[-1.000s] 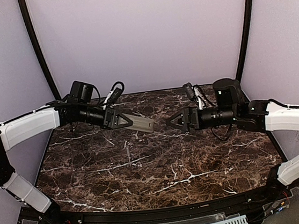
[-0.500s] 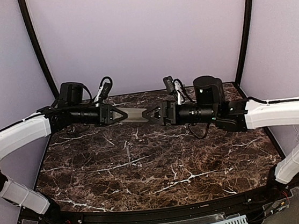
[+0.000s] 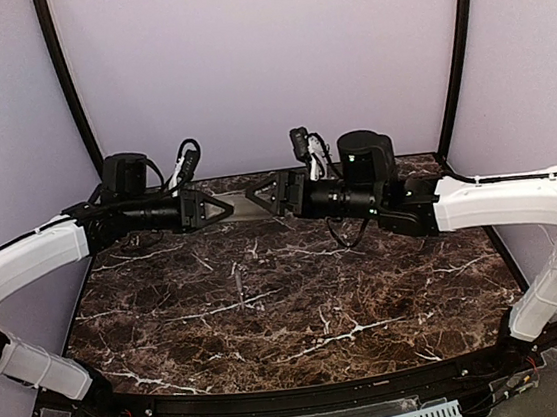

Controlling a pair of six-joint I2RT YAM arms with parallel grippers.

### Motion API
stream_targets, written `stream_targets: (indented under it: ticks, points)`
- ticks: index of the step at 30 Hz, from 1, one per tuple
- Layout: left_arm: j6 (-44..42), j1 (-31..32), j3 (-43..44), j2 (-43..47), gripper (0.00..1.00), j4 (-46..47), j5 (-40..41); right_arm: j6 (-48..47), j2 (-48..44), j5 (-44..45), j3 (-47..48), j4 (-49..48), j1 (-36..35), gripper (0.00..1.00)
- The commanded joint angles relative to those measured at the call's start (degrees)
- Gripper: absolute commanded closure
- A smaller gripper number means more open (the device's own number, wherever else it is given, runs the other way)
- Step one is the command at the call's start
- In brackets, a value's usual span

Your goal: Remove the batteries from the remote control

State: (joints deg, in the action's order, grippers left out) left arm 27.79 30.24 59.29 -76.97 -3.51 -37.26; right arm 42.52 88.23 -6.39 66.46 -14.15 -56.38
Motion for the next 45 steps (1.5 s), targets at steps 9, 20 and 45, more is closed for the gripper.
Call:
stream_targets:
  ticks: [9, 20, 45]
  points:
    - [1.7, 0.05, -0.14, 3.3, 1.0, -0.3, 3.81, 1.19, 3.36, 1.03, 3.6, -2.01, -0.45, 0.15]
    - [2.94, 0.06, -0.57, 3.57, 1.0, 0.82, 3.08, 0.41, 5.41, 1.45, 5.46, -1.63, -0.46, 0.15]
    - [3.67, 0.04, -1.29, 4.28, 1.0, 3.24, 0.07, -0.72, 6.83, 3.4, 6.23, -1.05, -0.3, 0.16]
